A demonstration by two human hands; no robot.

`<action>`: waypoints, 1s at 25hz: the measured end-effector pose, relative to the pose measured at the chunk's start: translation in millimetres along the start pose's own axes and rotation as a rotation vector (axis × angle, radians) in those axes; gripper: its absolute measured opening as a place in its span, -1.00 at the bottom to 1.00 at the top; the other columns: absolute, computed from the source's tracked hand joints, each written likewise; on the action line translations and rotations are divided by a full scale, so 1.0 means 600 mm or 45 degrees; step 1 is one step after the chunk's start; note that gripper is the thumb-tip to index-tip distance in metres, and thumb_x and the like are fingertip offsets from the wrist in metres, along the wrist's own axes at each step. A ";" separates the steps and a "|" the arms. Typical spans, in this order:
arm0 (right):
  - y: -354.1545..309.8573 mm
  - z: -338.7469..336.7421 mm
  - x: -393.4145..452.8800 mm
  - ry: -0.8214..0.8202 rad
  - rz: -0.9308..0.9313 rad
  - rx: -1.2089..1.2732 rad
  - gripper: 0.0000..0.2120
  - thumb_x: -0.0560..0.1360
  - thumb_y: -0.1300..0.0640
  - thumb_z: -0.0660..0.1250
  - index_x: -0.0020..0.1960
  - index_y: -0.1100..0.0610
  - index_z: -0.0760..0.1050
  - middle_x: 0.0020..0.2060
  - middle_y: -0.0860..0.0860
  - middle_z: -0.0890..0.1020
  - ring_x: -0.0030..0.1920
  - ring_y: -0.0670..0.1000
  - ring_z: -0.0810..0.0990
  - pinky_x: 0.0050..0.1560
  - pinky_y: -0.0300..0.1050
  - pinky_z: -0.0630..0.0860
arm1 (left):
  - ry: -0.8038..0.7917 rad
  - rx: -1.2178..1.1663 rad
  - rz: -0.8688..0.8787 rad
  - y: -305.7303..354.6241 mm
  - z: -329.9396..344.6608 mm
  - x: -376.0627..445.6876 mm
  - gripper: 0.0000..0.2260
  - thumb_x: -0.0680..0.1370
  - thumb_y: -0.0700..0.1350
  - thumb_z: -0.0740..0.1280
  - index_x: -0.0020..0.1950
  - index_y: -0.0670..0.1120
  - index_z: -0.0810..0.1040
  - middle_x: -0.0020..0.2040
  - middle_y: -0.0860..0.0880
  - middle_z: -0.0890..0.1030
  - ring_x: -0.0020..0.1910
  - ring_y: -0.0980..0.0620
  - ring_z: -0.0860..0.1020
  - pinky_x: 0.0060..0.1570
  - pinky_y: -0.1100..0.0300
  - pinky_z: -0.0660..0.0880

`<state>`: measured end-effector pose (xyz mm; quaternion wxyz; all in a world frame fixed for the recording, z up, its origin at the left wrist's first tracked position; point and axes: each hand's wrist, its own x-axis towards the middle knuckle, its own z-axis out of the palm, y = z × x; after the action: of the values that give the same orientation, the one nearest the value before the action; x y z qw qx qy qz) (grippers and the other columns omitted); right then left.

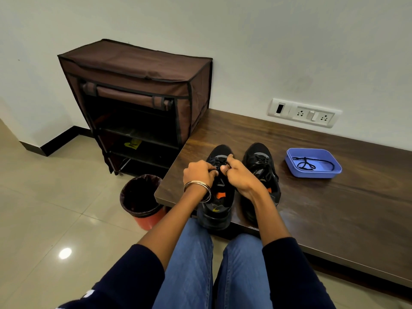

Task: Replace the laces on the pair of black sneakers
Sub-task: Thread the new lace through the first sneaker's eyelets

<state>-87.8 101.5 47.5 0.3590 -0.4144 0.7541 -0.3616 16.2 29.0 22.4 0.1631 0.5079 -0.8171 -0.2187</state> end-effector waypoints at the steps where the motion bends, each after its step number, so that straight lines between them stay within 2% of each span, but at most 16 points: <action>1: 0.001 0.002 0.001 -0.035 -0.016 -0.022 -0.54 0.63 0.35 0.04 0.51 0.37 0.08 -0.04 0.11 0.46 -0.06 0.00 0.46 -0.07 -0.12 0.42 | -0.001 -0.005 -0.024 0.001 0.000 0.000 -0.81 0.53 0.06 0.35 0.11 0.12 0.66 0.07 -0.04 0.66 0.11 -0.10 0.58 0.08 0.11 0.50; 3: 0.004 0.004 0.009 0.038 -0.039 0.037 -0.70 0.61 0.41 0.05 0.31 0.50 0.30 -0.23 0.06 0.43 -0.27 -0.04 0.39 -0.27 -0.20 0.35 | -0.003 -0.041 -0.085 0.002 -0.002 0.000 -0.82 0.52 0.06 0.37 0.08 0.12 0.66 0.06 -0.05 0.66 0.09 -0.10 0.58 0.04 0.12 0.50; 4: 0.000 0.004 0.011 0.112 -0.053 0.119 -0.73 0.61 0.41 0.06 0.27 0.47 0.36 -0.26 0.09 0.47 -0.31 0.00 0.45 -0.35 -0.23 0.40 | -0.008 -0.064 -0.115 0.002 -0.003 0.000 -0.83 0.52 0.06 0.37 0.07 0.12 0.67 0.06 -0.05 0.66 0.08 -0.10 0.59 0.02 0.14 0.50; 6: -0.010 -0.001 0.011 0.260 -0.011 0.439 -0.71 0.59 0.43 0.08 0.27 0.25 0.36 -0.27 0.18 0.54 -0.39 0.14 0.56 -0.53 -0.19 0.46 | -0.030 -0.112 -0.155 0.000 -0.005 0.002 -0.85 0.50 0.07 0.39 0.04 0.13 0.68 0.05 -0.02 0.67 0.07 -0.07 0.59 -0.02 0.15 0.50; 8: -0.010 -0.006 0.008 0.405 -0.023 0.590 -0.84 0.59 0.38 0.14 0.09 0.21 0.40 -0.24 0.22 0.57 -0.47 0.14 0.60 -0.63 -0.17 0.41 | -0.067 -0.176 -0.191 -0.001 -0.007 0.003 -0.86 0.48 0.08 0.40 0.01 0.15 0.68 0.04 0.01 0.67 0.06 -0.05 0.59 -0.02 0.16 0.50; 9: -0.008 -0.006 0.005 0.468 -0.058 0.486 -0.91 0.59 0.36 0.19 0.01 0.23 0.44 -0.23 0.21 0.61 -0.50 0.09 0.60 -0.62 -0.19 0.43 | -0.085 -0.213 -0.210 -0.002 -0.007 0.003 -0.86 0.48 0.08 0.41 0.00 0.15 0.68 0.04 0.01 0.67 0.05 -0.05 0.59 -0.01 0.16 0.50; 11: 0.006 -0.003 0.005 0.548 -0.148 0.214 -0.88 0.57 0.35 0.26 -0.09 0.22 0.53 -0.25 0.17 0.66 -0.50 0.04 0.58 -0.53 -0.22 0.48 | -0.114 -0.256 -0.227 -0.002 -0.006 0.002 -0.87 0.48 0.08 0.41 0.00 0.16 0.68 0.04 0.01 0.67 0.05 -0.05 0.59 0.01 0.15 0.52; 14: 0.020 0.008 0.006 0.554 -0.180 0.096 -0.83 0.51 0.37 0.35 -0.09 0.14 0.62 -0.23 0.09 0.69 -0.29 -0.03 0.66 -0.22 -0.15 0.61 | -0.110 -0.249 -0.222 0.000 -0.005 0.000 -0.86 0.49 0.08 0.39 0.02 0.16 0.67 0.05 0.00 0.67 0.06 -0.06 0.59 0.03 0.13 0.52; 15: 0.024 0.013 0.006 0.539 -0.184 0.055 -0.85 0.49 0.36 0.38 -0.05 0.16 0.65 -0.21 0.07 0.70 -0.21 -0.07 0.66 -0.10 -0.16 0.61 | -0.101 -0.255 -0.224 -0.001 -0.005 -0.001 -0.85 0.49 0.07 0.39 0.03 0.15 0.67 0.05 0.00 0.67 0.07 -0.06 0.59 0.04 0.13 0.52; 17: 0.027 0.023 0.005 0.547 -0.211 -0.070 -0.89 0.47 0.30 0.43 -0.02 0.19 0.68 -0.18 0.05 0.71 -0.16 -0.11 0.63 0.00 -0.24 0.54 | -0.095 -0.261 -0.216 -0.002 -0.006 -0.001 -0.85 0.49 0.07 0.39 0.04 0.15 0.67 0.06 0.01 0.67 0.08 -0.05 0.59 0.04 0.14 0.51; 20: 0.028 0.041 0.013 0.580 -0.291 -0.320 -0.93 0.46 0.21 0.45 -0.08 0.14 0.69 -0.17 0.05 0.70 -0.06 0.05 0.62 0.19 -0.07 0.43 | -0.113 -0.271 -0.214 -0.004 -0.011 0.000 -0.84 0.49 0.07 0.41 0.04 0.13 0.68 0.06 0.02 0.67 0.08 -0.03 0.59 0.00 0.17 0.49; 22: 0.033 0.053 0.017 0.557 -0.259 -0.543 -0.91 0.50 0.21 0.37 -0.03 0.13 0.64 -0.03 0.08 0.60 0.09 0.12 0.50 0.16 -0.05 0.37 | -0.117 -0.301 -0.242 -0.005 -0.014 0.001 -0.85 0.49 0.06 0.42 0.03 0.12 0.68 0.06 0.02 0.67 0.07 -0.02 0.58 -0.04 0.20 0.48; 25: 0.042 0.062 0.009 0.513 -0.212 -0.629 -0.84 0.51 0.29 0.26 0.09 0.22 0.50 0.12 0.17 0.41 0.18 0.16 0.36 0.11 -0.06 0.43 | -0.112 -0.349 -0.273 -0.007 -0.014 0.001 -0.88 0.49 0.02 0.42 0.00 0.11 0.69 0.06 0.01 0.66 0.06 -0.02 0.58 0.01 0.18 0.50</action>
<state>-67.7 97.5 7.3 0.0606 -0.4694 0.8383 -0.2706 23.5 25.1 27.5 0.1704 0.5550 -0.7272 -0.3662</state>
